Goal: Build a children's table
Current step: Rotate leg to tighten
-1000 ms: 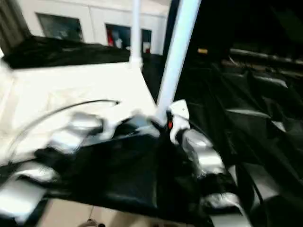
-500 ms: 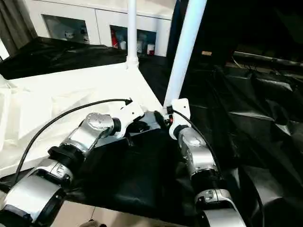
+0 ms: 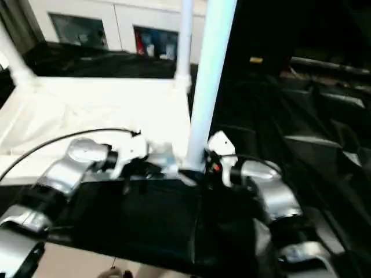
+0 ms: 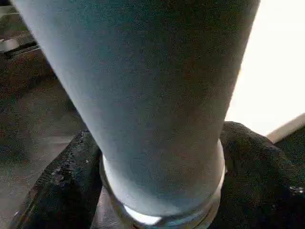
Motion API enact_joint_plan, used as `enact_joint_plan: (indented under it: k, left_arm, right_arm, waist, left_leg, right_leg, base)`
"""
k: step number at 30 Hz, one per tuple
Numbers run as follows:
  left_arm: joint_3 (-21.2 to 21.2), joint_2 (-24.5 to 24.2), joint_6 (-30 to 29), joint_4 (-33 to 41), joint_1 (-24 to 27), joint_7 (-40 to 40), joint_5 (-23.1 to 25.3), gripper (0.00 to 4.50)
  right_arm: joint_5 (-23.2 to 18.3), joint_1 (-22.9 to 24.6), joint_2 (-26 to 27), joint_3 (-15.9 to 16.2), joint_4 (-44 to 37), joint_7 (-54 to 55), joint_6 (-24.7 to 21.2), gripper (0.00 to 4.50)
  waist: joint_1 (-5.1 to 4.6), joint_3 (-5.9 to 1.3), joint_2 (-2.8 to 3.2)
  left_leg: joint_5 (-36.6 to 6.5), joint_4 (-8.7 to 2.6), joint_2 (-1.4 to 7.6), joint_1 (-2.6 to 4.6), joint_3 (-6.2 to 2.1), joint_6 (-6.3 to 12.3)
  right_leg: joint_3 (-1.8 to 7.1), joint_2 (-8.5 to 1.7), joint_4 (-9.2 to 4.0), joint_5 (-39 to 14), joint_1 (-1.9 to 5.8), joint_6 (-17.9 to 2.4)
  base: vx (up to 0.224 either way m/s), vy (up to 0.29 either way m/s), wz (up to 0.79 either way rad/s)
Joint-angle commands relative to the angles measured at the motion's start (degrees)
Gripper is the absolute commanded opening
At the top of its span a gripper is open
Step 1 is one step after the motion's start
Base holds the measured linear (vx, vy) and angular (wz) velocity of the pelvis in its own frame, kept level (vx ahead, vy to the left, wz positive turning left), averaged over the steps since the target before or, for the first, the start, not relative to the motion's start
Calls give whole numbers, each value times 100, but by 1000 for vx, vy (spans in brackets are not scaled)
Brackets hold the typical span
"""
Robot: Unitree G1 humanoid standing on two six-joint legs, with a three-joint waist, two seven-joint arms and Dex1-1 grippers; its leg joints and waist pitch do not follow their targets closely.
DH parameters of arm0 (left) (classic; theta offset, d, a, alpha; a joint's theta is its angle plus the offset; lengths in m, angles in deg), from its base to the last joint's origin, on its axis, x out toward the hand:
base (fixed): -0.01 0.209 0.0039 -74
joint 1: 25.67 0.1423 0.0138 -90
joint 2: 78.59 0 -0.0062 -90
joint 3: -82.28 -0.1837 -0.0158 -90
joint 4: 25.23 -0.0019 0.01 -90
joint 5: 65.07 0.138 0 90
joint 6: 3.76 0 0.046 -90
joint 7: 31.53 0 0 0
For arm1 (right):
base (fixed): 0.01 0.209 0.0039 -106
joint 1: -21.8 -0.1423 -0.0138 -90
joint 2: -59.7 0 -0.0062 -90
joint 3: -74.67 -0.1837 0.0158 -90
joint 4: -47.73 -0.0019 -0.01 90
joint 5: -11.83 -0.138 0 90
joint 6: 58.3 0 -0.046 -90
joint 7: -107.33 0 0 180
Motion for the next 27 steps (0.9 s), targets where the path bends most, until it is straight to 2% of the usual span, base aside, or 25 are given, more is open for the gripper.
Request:
enact_joint_plan:
  k: [1, 2, 3, 5, 7, 9, 12, 13, 18, 20, 22, 23, 24, 25, 27]
  left_arm:
    - [-97, -24, 21, 45, 88, -320, -156, 0]
    - [-94, -30, 24, 39, 85, -324, -153, 0]
    - [-79, -77, 61, 6, 69, -324, -155, 0]
    - [-60, -96, 72, -2, 60, -302, -161, 0]
    - [-38, -98, 38, 25, 58, -318, -177, 0]
    - [-34, -98, 33, 43, 67, -330, -183, 0]
    - [-30, -87, 24, 53, 65, -332, -191, 0]
    - [-28, -80, 21, 52, 63, -336, -193, 0]
    - [-16, -27, 38, -52, 32, -136, -133, 0]
    - [31, 80, -48, -228, -55, 328, 7, 0]
    - [75, 170, -116, -371, -129, 692, 107, 0]
    - [146, 342, -241, -606, -263, 1220, 210, 0]
    - [162, 386, -275, -667, -298, 1358, 238, 0]
    - [197, 544, -389, -850, -412, 1805, 328, 0]
    - [227, 729, -583, -989, -511, 2141, 363, 0]
  right_arm:
    - [10, -7, -204, 114, -90, -317, -20, 369]
    - [21, -9, -214, 125, -85, -331, -12, 369]
    - [75, -28, -237, 173, -21, -334, 52, 369]
    - [49, -39, -206, 152, 11, -312, 29, 355]
    - [16, -34, -180, 155, -11, -327, -9, 345]
    - [21, -18, -162, 166, -30, -325, 5, 333]
    - [5, -4, -127, 140, -23, -303, 18, 311]
    - [-11, -1, -115, 126, -10, -299, 38, 292]
    - [-83, 65, -40, 76, 7, -216, 30, 282]
    - [-57, 40, 151, -65, 222, 215, 18, 281]
    - [-18, -3, 309, -187, 436, 604, 33, 281]
    - [139, -105, 573, -369, 867, 1484, -9, 281]
    - [176, -130, 642, -415, 974, 1708, -17, 280]
    - [260, -202, 869, -552, 1252, 2391, -18, 279]
    - [258, -274, 1130, -738, 1473, 3079, -78, 279]
  waist:
    - [23, -358, -3]
    - [23, -358, -3]
    - [31, -354, -30]
    - [32, -338, -12]
    - [31, -352, -22]
    - [29, -362, -21]
    - [31, -373, -28]
    - [32, -373, -28]
    - [35, -398, -13]
    - [31, -380, -12]
    - [0, -358, -10]
    - [-11, -342, -16]
    - [-40, -342, -44]
    - [-89, -319, -35]
    - [-120, -320, -41]
  left_leg:
    - [-460, -273, 281, 45, -89, 660]
    - [-460, -273, 281, 45, -89, 660]
    - [-525, -272, 287, 39, -83, 620]
    - [-665, -286, 291, 43, -92, 522]
    - [-744, -289, 288, 49, -98, 418]
    - [-644, -281, 283, 44, -98, 414]
    - [-465, -260, 268, 27, -92, 508]
    - [-457, -257, 267, 28, -91, 531]
    - [-469, -242, 273, 34, -94, 521]
    - [-599, -246, 269, 31, -94, 470]
    - [-851, -258, 262, 45, -96, 339]
    - [-1044, -273, 262, 46, -117, 213]
    - [-1073, -275, 262, 45, -111, 151]
    - [-1307, -312, 253, 65, -145, -61]
    - [-1352, -338, 257, 53, -163, -168]
  right_leg:
    - [287, -411, -282, 501, 314, -1668]
    - [287, -411, -282, 501, 314, -1668]
    - [287, -410, -293, 347, 302, -1646]
    - [289, -419, -314, 39, 285, -1590]
    - [294, -423, -326, -141, 295, -1543]
    - [297, -417, -303, 12, 297, -1543]
    - [295, -409, -268, 353, 310, -1583]
    - [292, -411, -267, 362, 309, -1588]
    - [290, -410, -256, 362, 313, -1616]
    - [292, -416, -281, 177, 296, -1608]
    - [300, -428, -335, -267, 264, -1565]
    - [299, -442, -380, -702, 275, -1472]
    - [303, -437, -381, -863, 255, -1424]
    - [294, -446, -438, -1485, 237, -1260]
    - [288, -446, -468, -1720, 247, -1082]
  base:
    - [0, 0, 0]
    - [0, 0, 0]
    - [0, 0, 0]
    - [0, 0, 0]
    - [0, 0, 0]
    - [0, 0, 0]
    - [0, 0, 0]
    - [0, 0, 0]
    - [0, 0, 0]
    - [0, 0, 0]
    - [0, 0, 0]
    - [0, 0, 0]
    - [-55, 6, -4]
    - [-55, 6, -4]
    - [-27, 7, -4]
